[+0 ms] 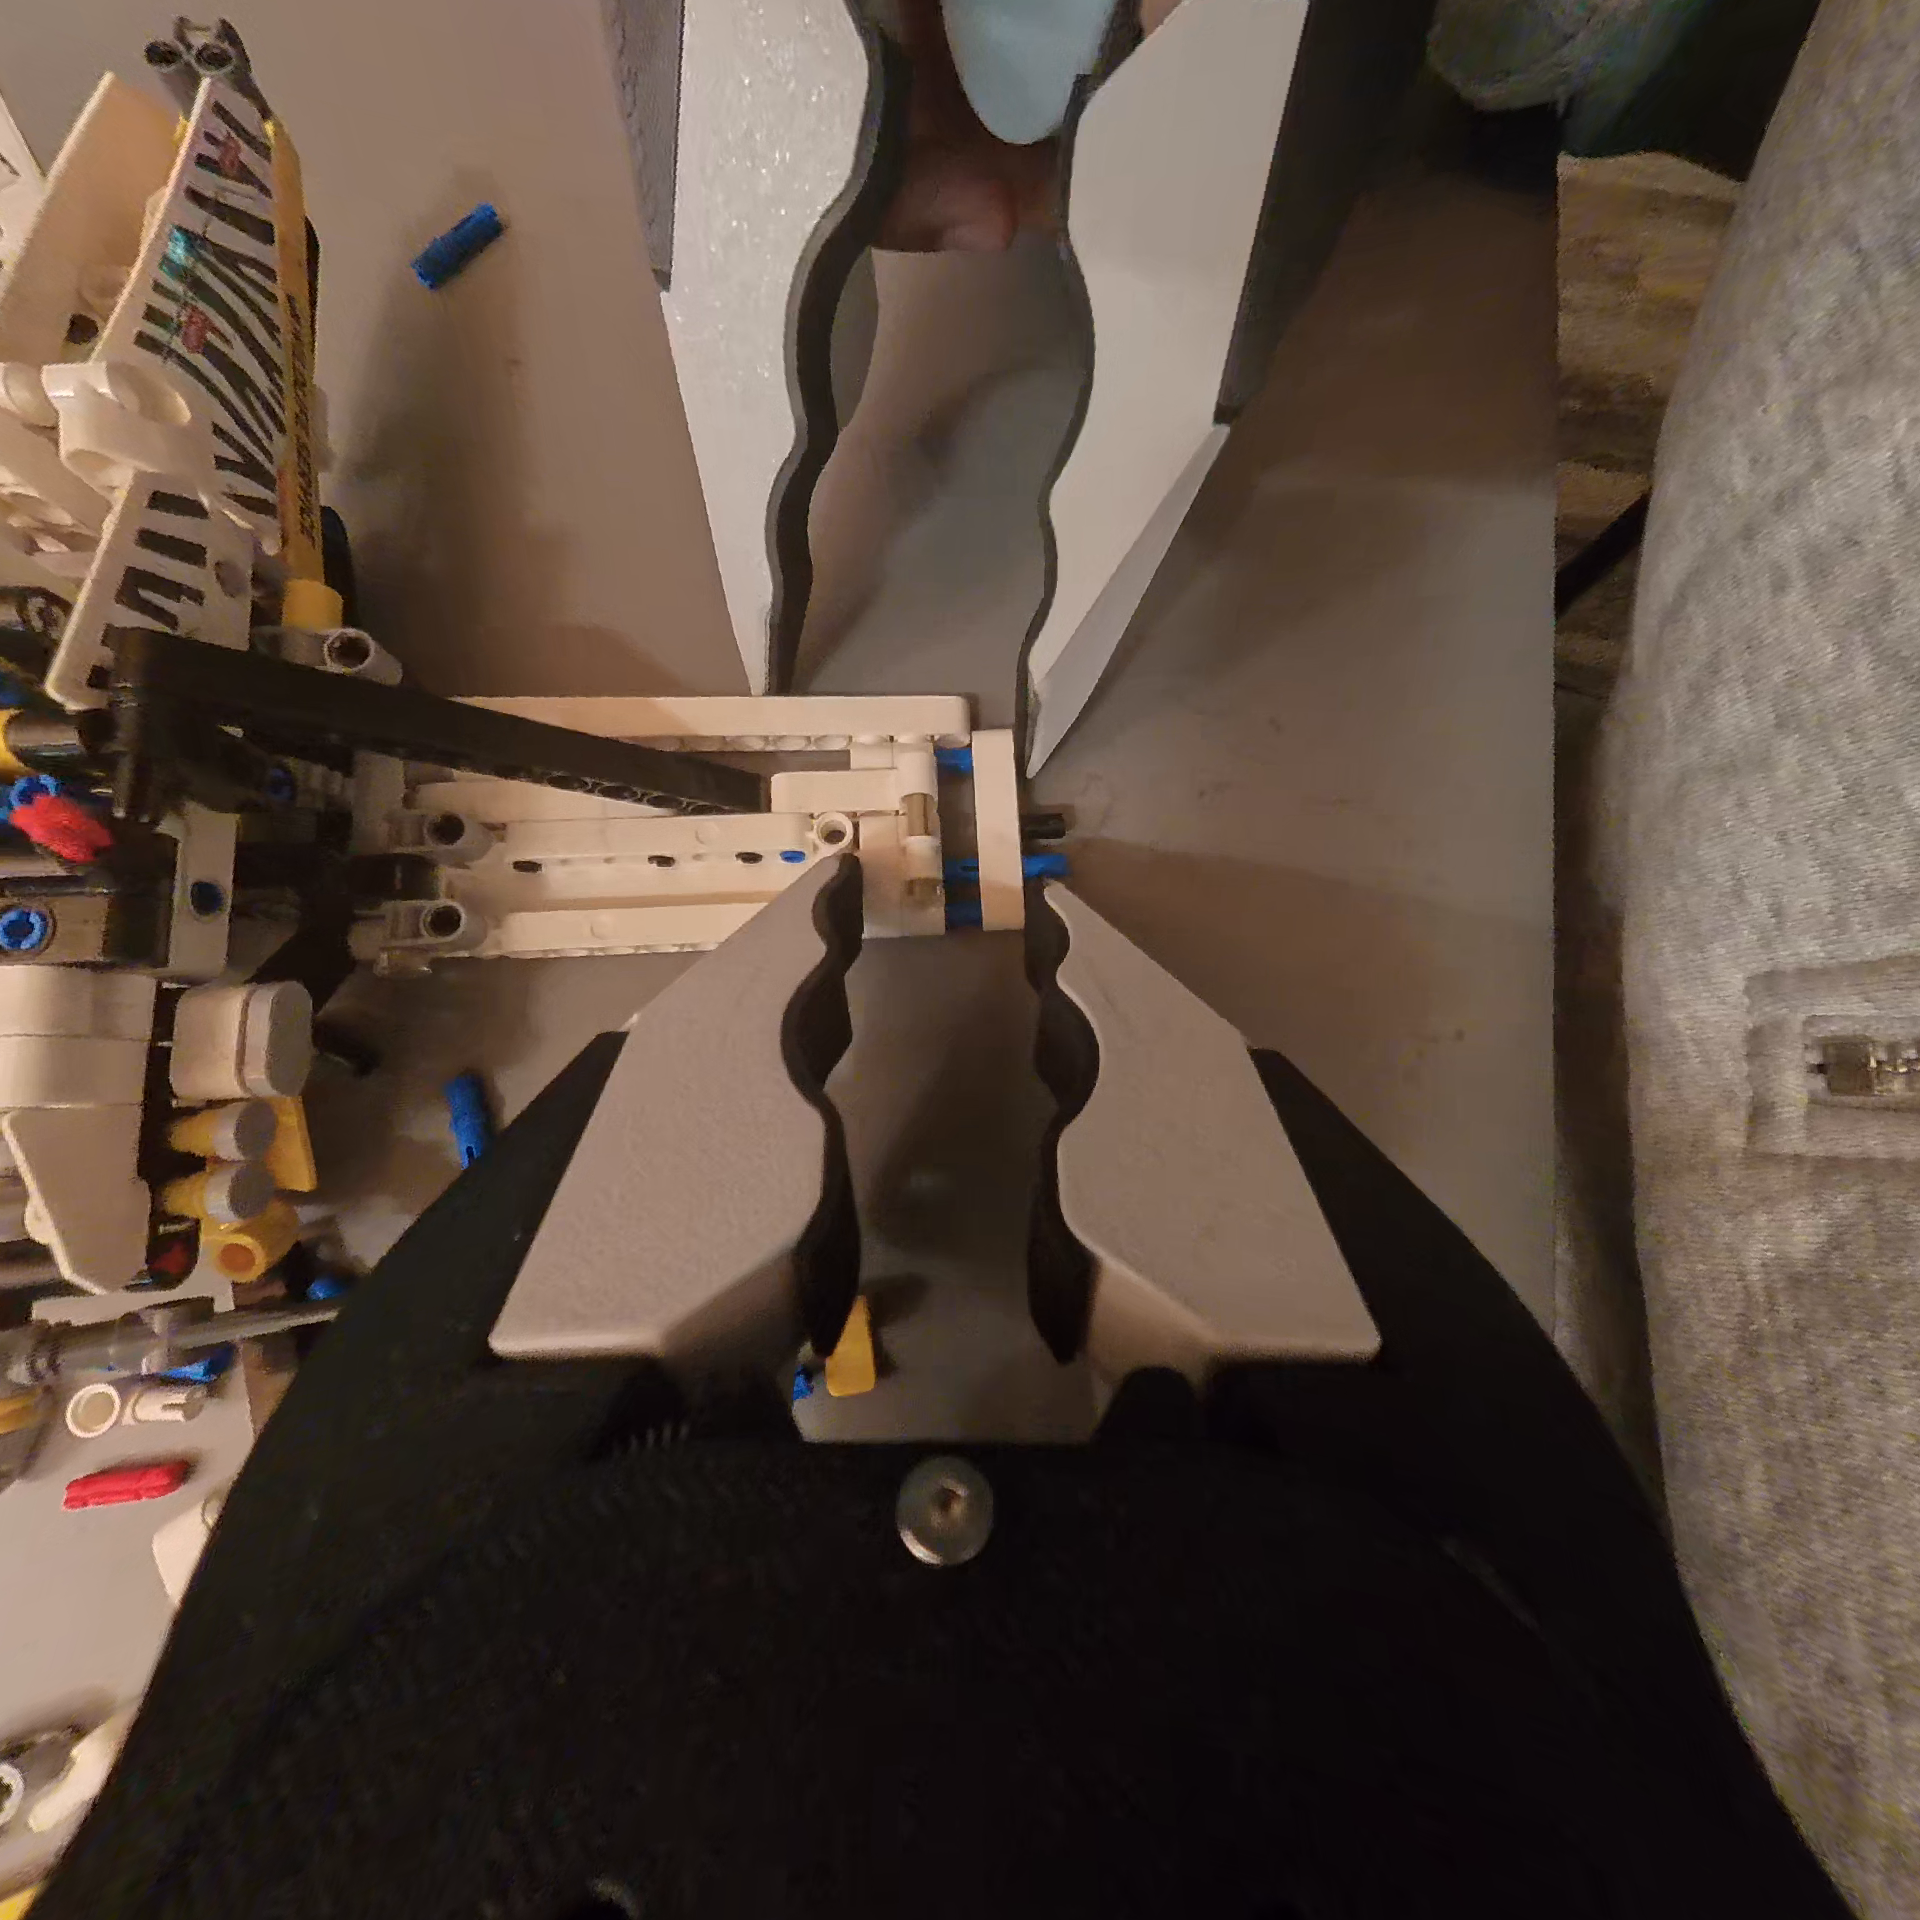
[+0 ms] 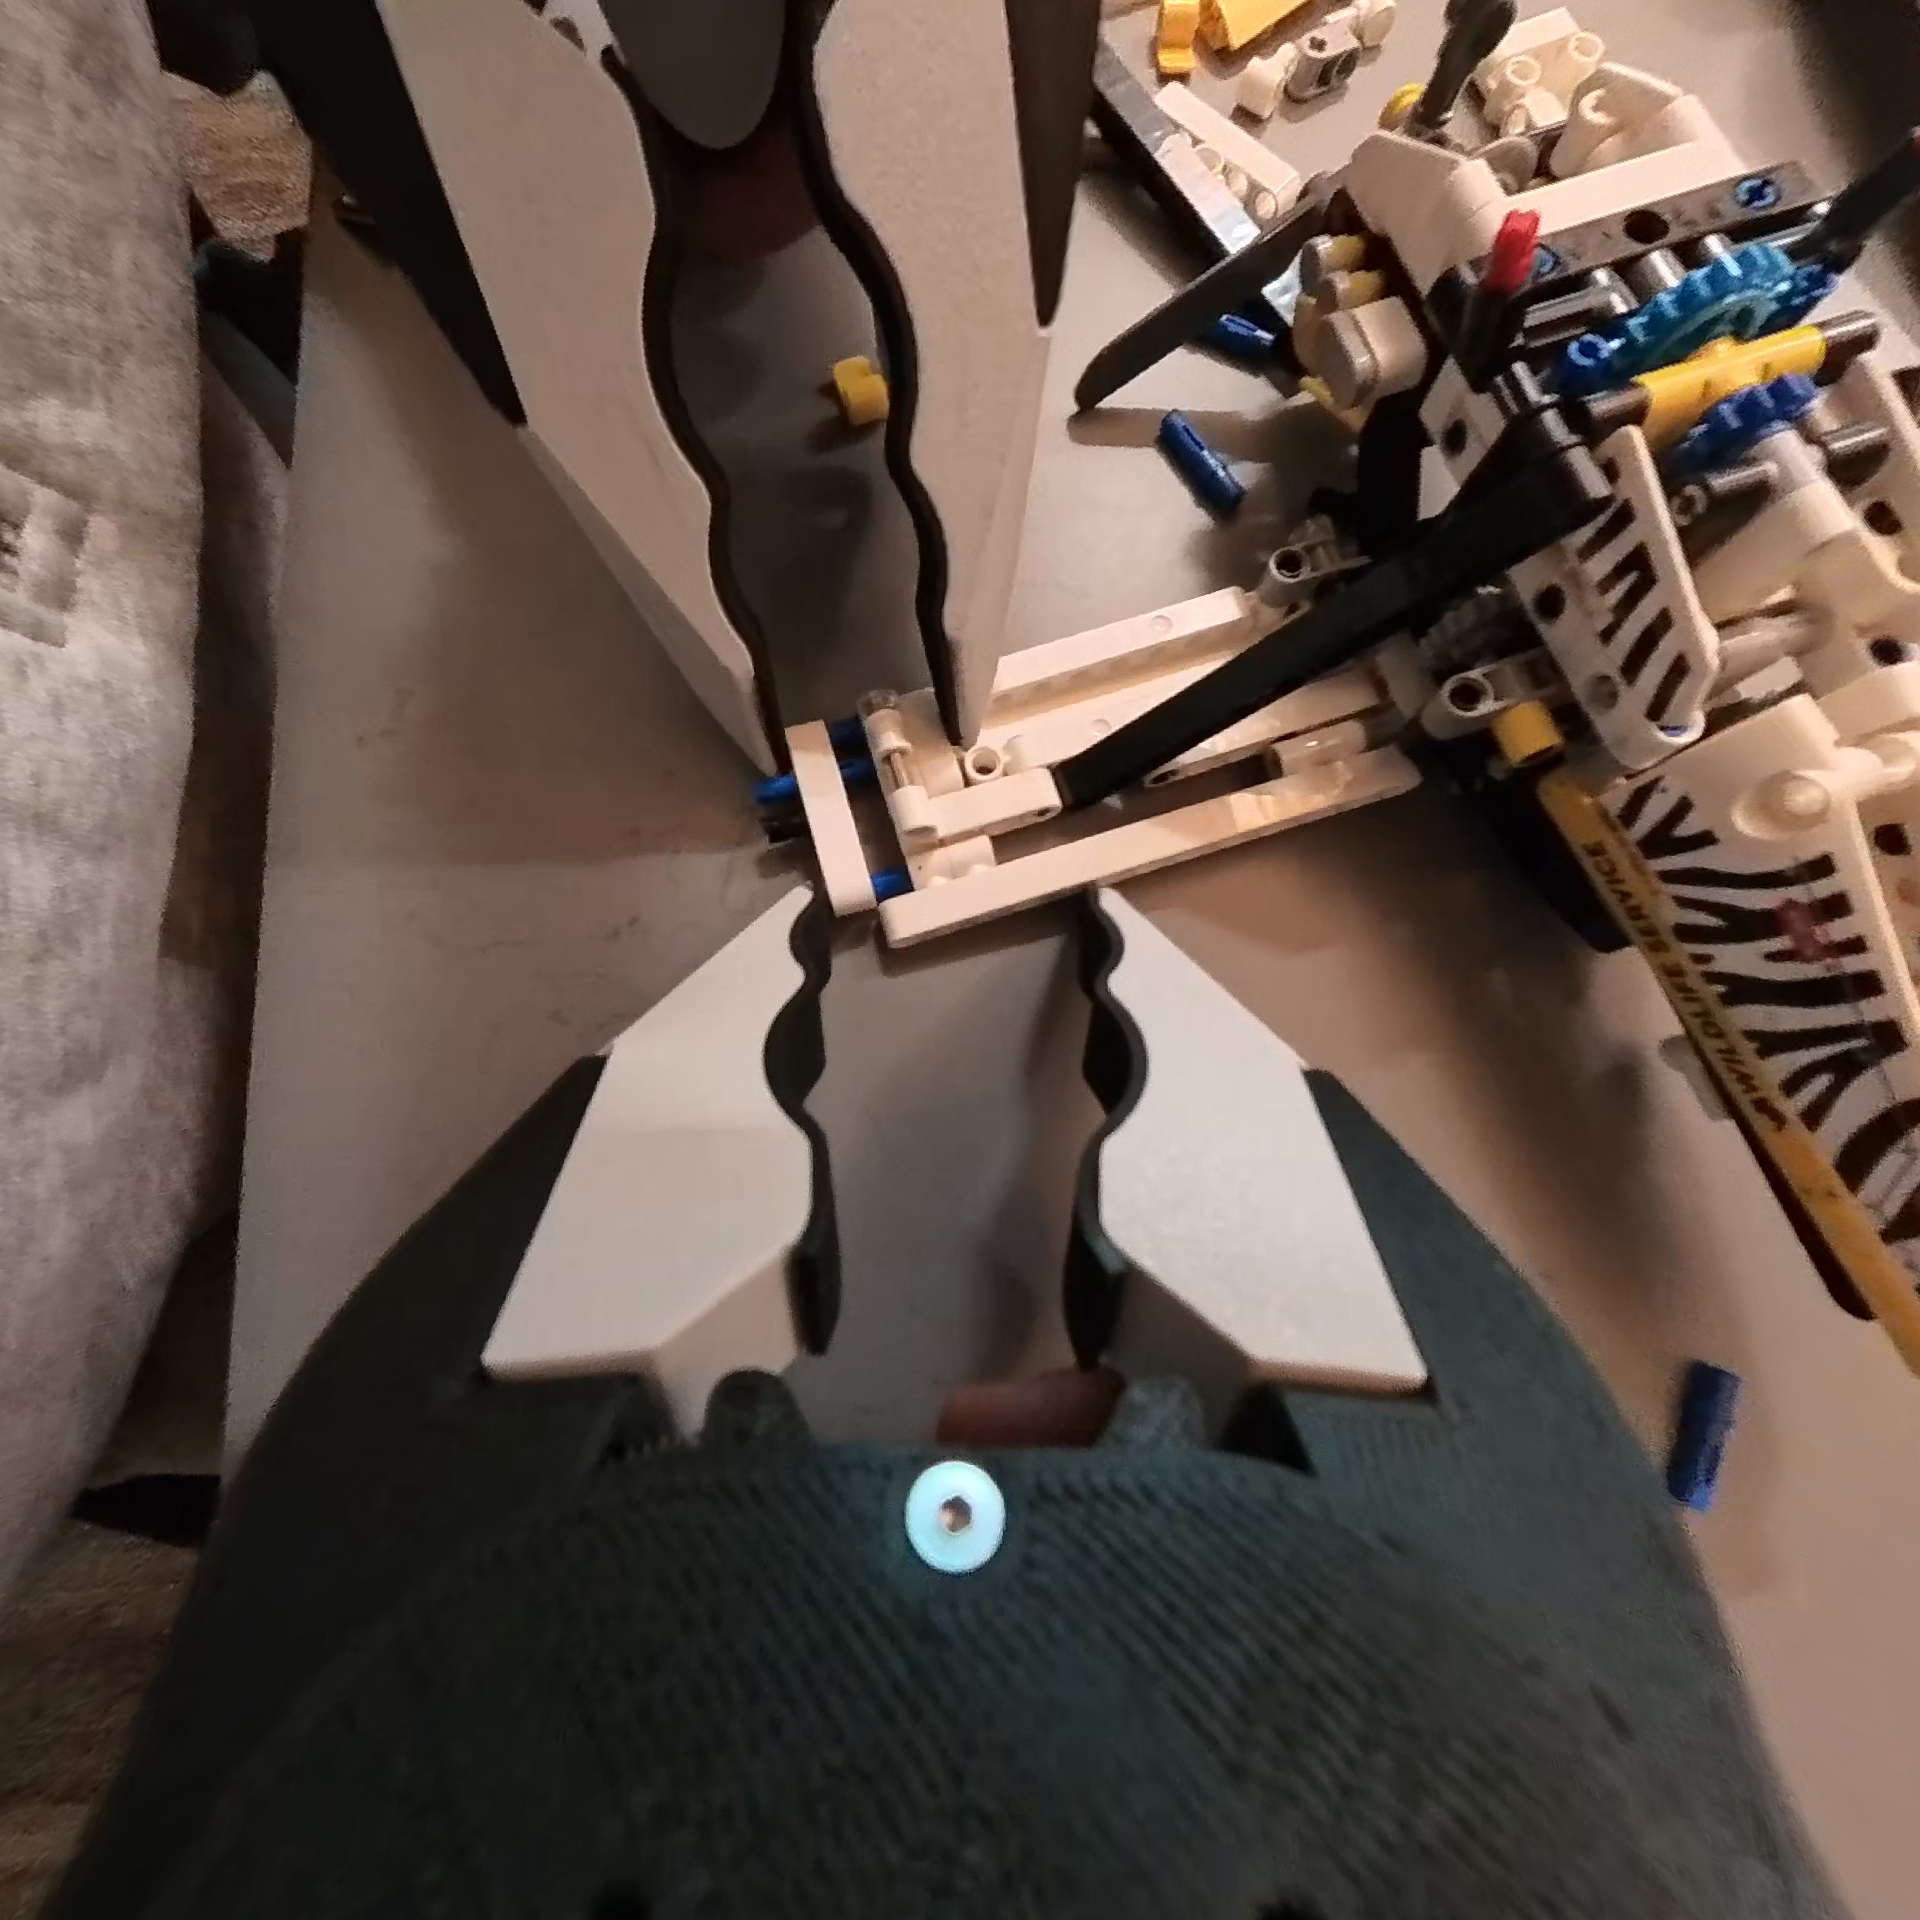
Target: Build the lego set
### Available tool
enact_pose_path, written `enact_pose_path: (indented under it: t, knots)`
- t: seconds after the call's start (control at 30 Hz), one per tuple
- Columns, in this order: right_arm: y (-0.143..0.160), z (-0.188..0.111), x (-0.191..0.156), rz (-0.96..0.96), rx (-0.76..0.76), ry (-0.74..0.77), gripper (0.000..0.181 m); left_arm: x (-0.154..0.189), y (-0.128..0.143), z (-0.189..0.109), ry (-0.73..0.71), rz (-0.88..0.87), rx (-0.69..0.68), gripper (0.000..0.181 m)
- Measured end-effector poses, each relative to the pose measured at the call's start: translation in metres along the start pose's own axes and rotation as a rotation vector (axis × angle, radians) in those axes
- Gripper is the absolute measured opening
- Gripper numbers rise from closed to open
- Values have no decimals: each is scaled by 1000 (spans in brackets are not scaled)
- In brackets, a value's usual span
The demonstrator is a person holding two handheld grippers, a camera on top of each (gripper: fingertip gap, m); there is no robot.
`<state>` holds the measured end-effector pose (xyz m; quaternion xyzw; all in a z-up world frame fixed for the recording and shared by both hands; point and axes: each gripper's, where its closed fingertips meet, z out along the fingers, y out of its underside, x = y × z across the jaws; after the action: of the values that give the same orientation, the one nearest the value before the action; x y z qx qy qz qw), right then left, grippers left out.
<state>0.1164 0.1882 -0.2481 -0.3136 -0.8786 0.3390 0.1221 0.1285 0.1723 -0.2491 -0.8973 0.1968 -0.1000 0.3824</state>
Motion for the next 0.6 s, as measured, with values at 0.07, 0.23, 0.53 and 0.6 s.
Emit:
enact_pose_path:
  t: [0.07, 0.23, 0.53, 0.6]
  knots:
    - [0, 0, 0, 11, -2, 8, 46, 0, 0, 0, -9, -8, 0, 30]
    - [2, -2, -1, 30, 9, 26, 42, -1, 0, 0, -35, -15, -12, 30]
    - [3, -5, -2, 138, 43, -13, 35, -3, 1, -1, -74, -6, -24, 32]
    - [4, -6, -2, 145, 50, -14, 34, -3, 2, -1, -78, -5, -25, 32]
